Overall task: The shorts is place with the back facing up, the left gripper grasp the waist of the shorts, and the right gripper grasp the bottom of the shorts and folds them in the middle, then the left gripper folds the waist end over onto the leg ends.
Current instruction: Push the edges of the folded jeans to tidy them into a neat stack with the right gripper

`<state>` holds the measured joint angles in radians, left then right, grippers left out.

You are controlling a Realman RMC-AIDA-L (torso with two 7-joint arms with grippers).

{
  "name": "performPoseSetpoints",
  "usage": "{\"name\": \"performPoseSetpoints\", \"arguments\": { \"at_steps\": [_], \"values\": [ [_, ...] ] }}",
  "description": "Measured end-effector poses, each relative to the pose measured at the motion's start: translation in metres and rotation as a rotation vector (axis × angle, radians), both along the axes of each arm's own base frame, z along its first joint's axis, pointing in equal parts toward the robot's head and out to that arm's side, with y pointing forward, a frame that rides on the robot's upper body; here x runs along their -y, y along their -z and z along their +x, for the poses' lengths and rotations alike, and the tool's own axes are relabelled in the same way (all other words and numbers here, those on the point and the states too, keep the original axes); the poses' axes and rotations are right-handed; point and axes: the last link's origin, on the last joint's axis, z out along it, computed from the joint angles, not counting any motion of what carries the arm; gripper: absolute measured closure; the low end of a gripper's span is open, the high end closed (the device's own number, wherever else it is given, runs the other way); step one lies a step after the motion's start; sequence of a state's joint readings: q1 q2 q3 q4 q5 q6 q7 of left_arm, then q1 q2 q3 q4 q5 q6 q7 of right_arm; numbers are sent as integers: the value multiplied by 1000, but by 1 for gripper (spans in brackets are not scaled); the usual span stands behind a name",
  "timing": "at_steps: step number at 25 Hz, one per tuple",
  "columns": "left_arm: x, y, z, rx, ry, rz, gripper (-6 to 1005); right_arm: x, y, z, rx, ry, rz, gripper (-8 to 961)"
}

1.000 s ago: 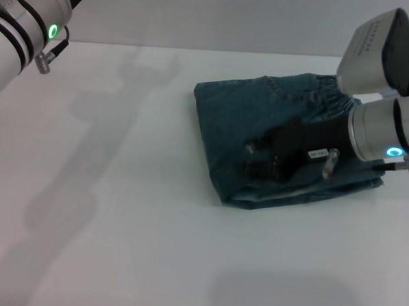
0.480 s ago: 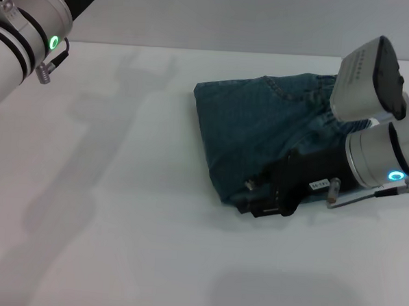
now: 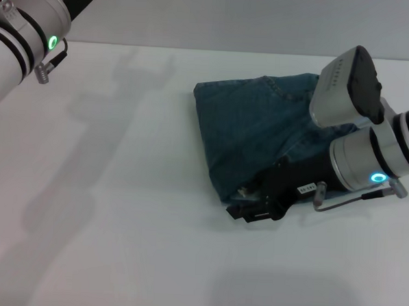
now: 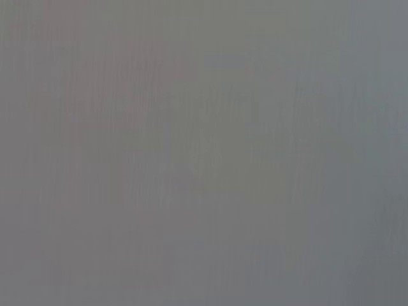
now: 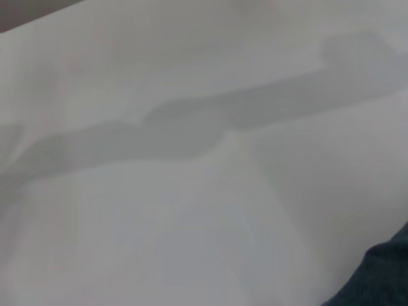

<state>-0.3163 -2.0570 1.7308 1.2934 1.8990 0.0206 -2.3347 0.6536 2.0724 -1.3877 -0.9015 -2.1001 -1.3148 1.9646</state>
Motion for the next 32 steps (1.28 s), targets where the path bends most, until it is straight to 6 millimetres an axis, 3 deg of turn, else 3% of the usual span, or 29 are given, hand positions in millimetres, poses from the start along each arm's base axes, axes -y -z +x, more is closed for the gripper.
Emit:
{"name": "performPoseSetpoints", "arguments": {
  "at_steps": [14, 32],
  "values": [
    [-3, -6, -4, 1, -16, 44, 153, -10, 11, -9, 29, -8, -17, 494],
    [-7, -7, -6, -24, -20, 69, 153, -9, 16, -9, 109, -35, -63, 494]
  ]
}}
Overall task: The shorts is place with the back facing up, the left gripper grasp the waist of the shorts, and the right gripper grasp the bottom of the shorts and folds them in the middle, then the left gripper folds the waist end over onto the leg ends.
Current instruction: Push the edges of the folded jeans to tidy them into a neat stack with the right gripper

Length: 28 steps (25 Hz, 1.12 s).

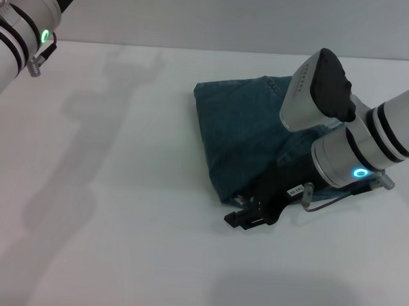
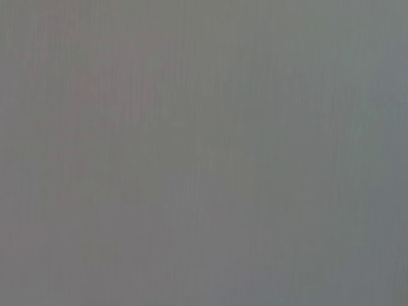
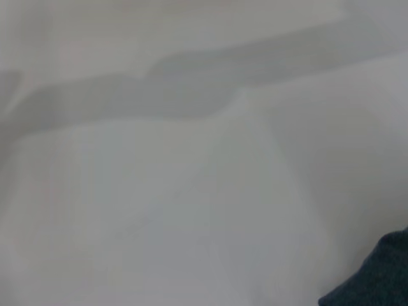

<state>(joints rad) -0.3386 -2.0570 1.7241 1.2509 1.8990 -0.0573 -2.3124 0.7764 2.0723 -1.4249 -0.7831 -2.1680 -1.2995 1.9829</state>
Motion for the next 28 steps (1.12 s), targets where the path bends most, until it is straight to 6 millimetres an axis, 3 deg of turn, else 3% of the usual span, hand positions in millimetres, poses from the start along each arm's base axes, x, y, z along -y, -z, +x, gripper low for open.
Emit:
{"name": "performPoseSetpoints", "arguments": {
  "at_steps": [28],
  "values": [
    [2, 1, -7, 4, -20, 13, 153, -33, 3, -14, 11, -33, 142, 494]
  ]
}}
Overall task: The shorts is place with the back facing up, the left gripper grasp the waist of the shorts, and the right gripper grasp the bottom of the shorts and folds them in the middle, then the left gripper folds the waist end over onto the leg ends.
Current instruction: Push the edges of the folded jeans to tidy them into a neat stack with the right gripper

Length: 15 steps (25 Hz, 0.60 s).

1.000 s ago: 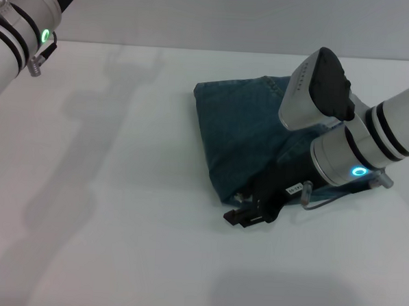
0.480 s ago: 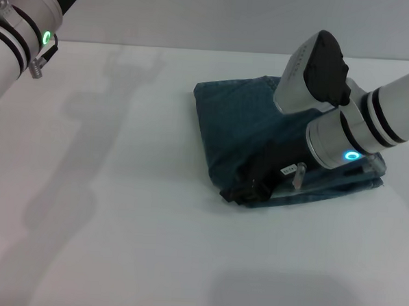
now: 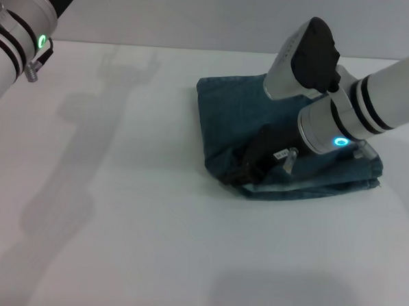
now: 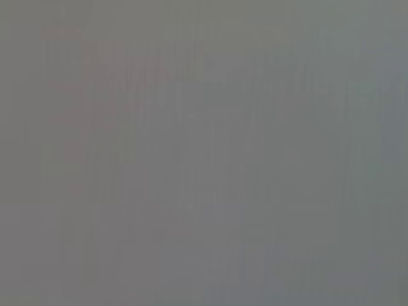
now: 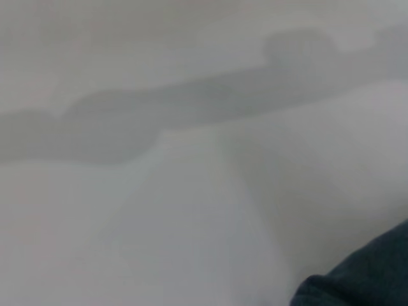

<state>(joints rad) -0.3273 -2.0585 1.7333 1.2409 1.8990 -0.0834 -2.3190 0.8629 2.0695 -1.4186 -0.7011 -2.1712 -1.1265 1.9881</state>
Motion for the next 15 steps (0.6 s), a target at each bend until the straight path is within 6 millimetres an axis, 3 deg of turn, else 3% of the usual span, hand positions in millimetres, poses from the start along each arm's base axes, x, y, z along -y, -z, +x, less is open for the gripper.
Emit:
{"name": "performPoseSetpoints", "arguments": {
  "at_steps": [15],
  "values": [
    [-2, 1, -4, -7, -13, 4, 153, -17, -4, -6, 1, -24, 94, 496]
  ]
}}
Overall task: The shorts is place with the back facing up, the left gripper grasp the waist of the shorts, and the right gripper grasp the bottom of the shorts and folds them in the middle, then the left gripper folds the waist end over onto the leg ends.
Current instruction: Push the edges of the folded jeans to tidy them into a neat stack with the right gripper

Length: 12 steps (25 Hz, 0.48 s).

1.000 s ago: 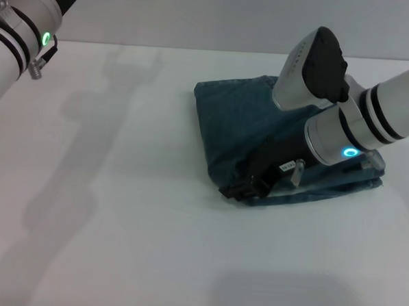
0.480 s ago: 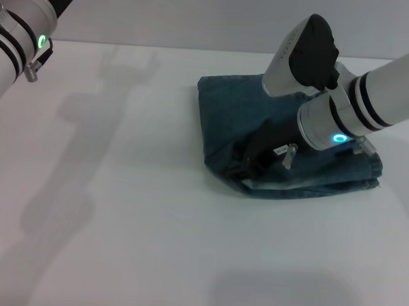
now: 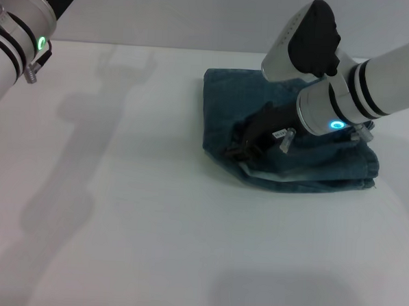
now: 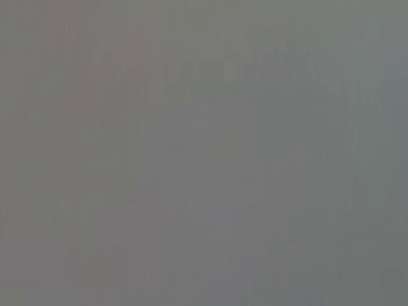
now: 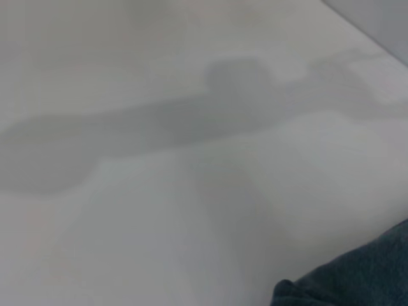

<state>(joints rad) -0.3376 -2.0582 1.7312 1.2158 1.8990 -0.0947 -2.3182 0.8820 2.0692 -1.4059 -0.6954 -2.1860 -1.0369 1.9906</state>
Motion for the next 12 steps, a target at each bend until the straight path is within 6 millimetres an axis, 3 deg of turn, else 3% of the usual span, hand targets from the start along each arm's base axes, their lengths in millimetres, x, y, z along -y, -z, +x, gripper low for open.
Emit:
{"name": "performPoseSetpoints", "arguments": {
  "at_steps": [6, 12],
  "values": [
    [-1, 0, -2, 0, -8, 0, 153, 3, -3, -4, -26, -9, -2, 495],
    [-2, 0, -6, 0, -19, 1, 153, 31, -18, -6, -111, -32, -55, 494]
  ]
}}
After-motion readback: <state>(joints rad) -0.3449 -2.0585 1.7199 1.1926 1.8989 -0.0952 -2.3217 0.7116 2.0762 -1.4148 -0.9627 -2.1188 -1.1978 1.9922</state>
